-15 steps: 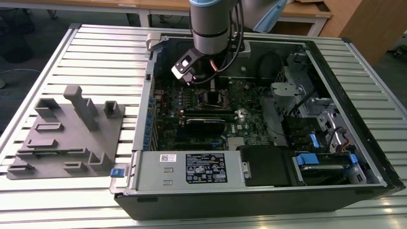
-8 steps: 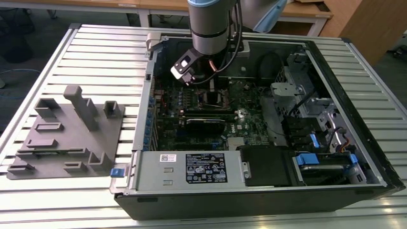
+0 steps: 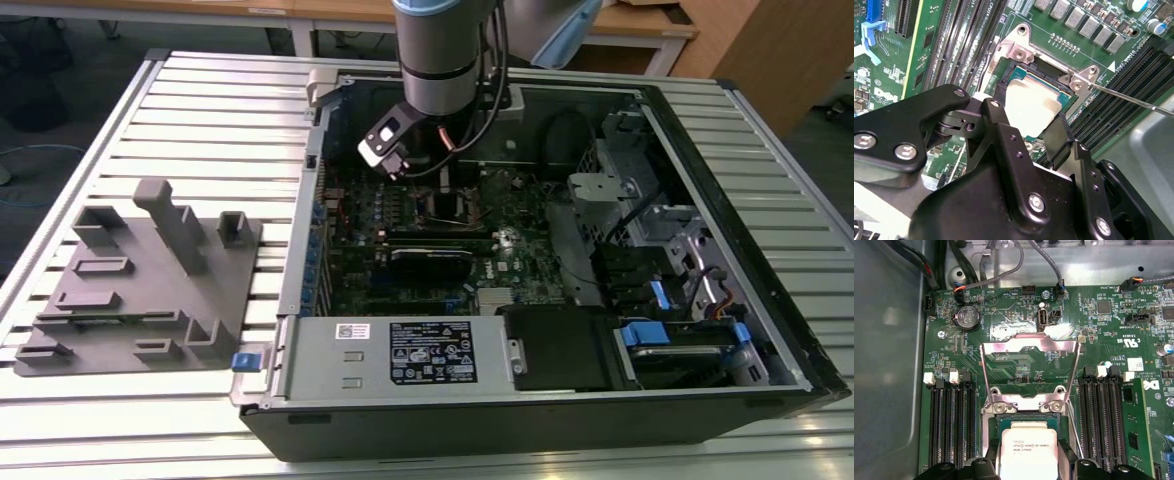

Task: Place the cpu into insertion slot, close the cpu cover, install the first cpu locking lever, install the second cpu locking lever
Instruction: 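Place the cpu into insertion slot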

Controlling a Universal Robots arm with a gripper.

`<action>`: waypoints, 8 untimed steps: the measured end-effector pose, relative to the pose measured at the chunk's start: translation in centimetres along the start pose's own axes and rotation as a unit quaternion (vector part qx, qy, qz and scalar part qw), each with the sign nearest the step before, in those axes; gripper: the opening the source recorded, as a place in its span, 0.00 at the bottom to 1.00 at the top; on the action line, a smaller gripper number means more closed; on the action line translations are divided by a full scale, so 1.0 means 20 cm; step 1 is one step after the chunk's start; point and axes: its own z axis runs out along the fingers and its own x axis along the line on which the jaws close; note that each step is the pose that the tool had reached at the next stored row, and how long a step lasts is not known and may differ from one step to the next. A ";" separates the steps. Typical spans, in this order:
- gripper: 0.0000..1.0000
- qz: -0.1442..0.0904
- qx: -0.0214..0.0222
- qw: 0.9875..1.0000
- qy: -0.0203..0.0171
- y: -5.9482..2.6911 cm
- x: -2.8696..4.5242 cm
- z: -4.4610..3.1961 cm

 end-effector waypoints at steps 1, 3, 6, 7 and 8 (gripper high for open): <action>0.54 0.000 0.000 1.000 0.000 0.000 0.000 0.000; 0.54 0.000 0.000 1.000 0.000 0.001 0.000 0.000; 0.54 0.000 0.000 1.000 0.000 0.004 0.000 0.001; 0.54 0.000 0.000 1.000 0.000 0.005 0.000 0.001; 0.54 0.000 0.000 1.000 0.000 0.006 0.000 0.001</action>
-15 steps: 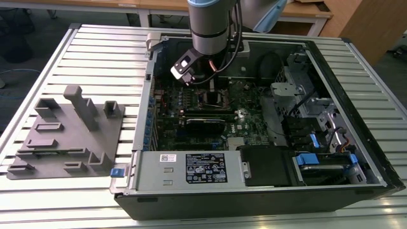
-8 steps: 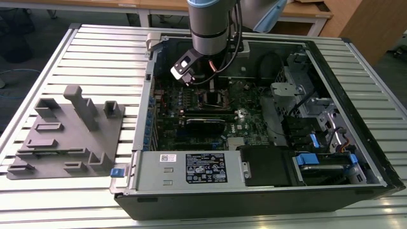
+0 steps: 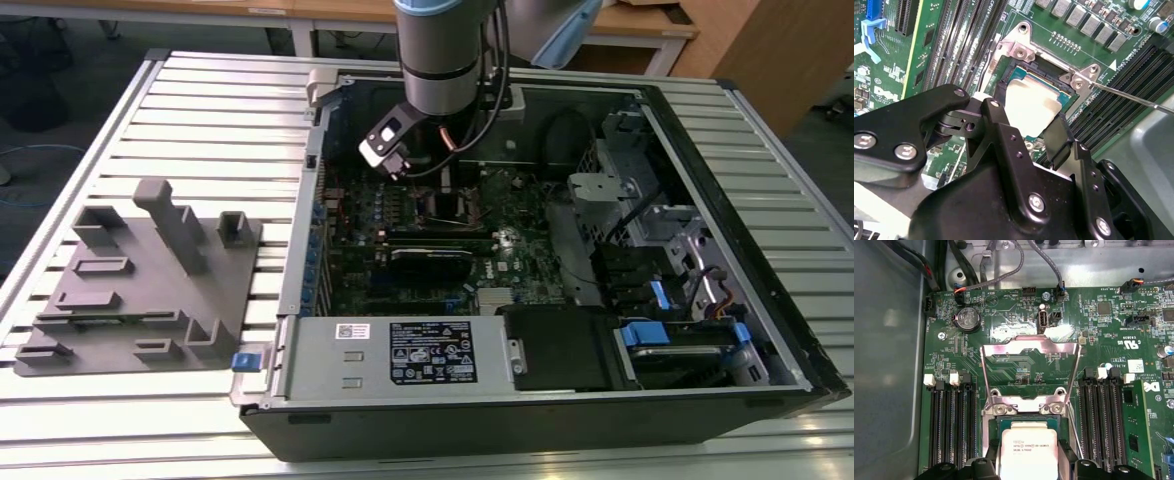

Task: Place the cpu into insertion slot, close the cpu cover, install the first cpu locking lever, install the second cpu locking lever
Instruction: 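Place the cpu into insertion slot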

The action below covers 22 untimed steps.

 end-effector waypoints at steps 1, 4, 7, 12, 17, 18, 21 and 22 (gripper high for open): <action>0.54 0.000 0.000 1.000 0.000 0.000 0.000 0.000; 0.54 0.000 0.000 1.000 0.000 0.001 0.000 0.000; 0.54 0.000 0.000 1.000 0.000 -0.001 0.000 0.008; 0.54 0.000 0.000 1.000 0.000 -0.002 0.000 0.015; 0.54 0.000 0.000 1.000 0.000 -0.002 0.000 0.016; 0.54 0.000 0.000 1.000 0.000 -0.002 0.000 0.016; 0.54 0.000 0.000 1.000 0.000 -0.002 0.000 0.018; 0.54 0.000 0.000 1.000 0.000 -0.002 0.000 0.020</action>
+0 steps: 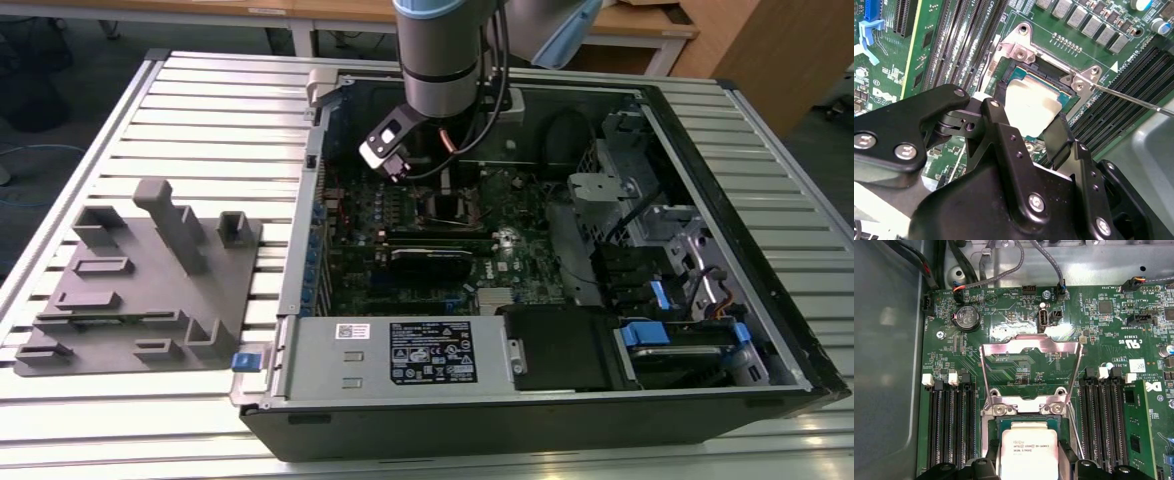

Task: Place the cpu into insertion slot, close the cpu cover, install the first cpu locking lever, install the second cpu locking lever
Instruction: 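Place the cpu into insertion slot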

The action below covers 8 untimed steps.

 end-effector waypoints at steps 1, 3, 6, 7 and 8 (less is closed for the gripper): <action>0.54 0.000 0.000 1.000 0.000 0.000 0.000 0.001; 0.54 0.000 0.000 1.000 0.000 -0.001 0.000 0.003; 0.54 0.000 0.000 1.000 0.000 -0.001 0.000 0.004; 0.54 0.000 0.000 1.000 0.000 -0.001 0.000 0.004; 0.54 0.000 0.000 1.000 0.000 -0.001 0.000 0.004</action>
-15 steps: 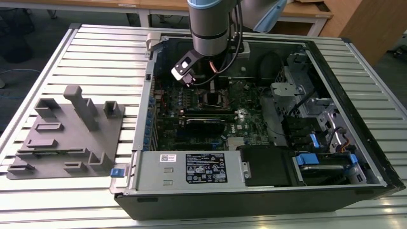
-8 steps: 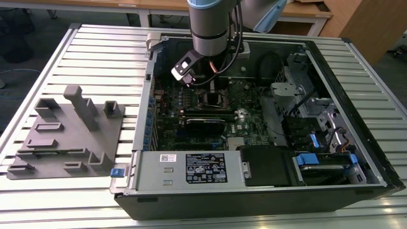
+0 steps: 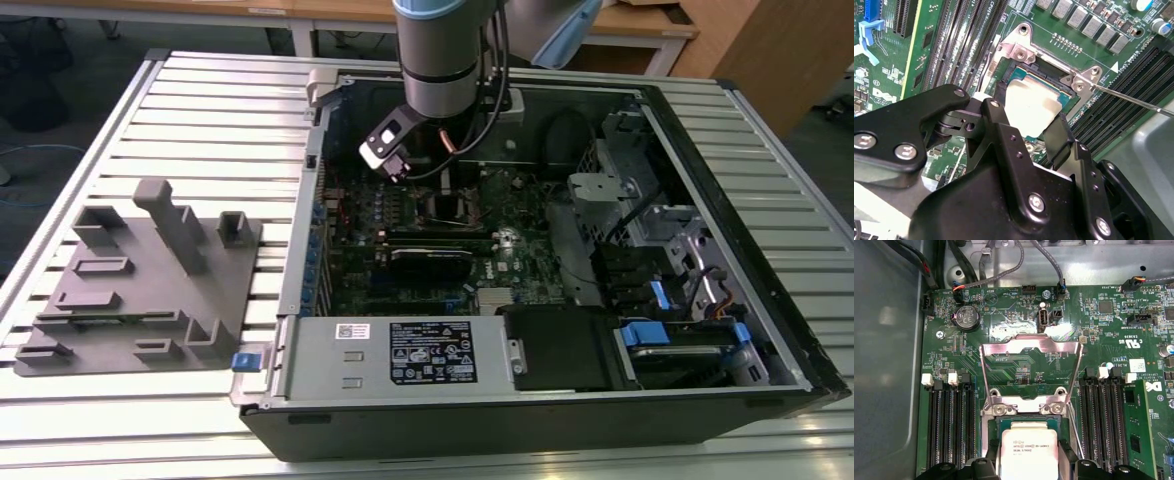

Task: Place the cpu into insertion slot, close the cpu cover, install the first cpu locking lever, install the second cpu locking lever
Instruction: 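Place the cpu into insertion slot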

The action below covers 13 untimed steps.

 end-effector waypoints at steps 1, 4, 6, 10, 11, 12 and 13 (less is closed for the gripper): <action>0.54 0.000 0.000 1.000 0.000 0.000 0.000 0.000; 0.54 0.000 0.000 1.000 0.000 0.000 0.000 0.000; 0.55 0.000 -0.001 1.000 0.001 0.001 0.002 0.004; 0.60 0.000 0.000 1.000 0.000 0.000 0.001 0.001; 0.60 0.000 0.000 1.000 0.000 0.000 0.001 0.001; 0.60 0.000 0.000 1.000 0.000 0.000 0.001 0.001; 0.60 0.000 0.000 1.000 0.000 0.000 0.001 0.000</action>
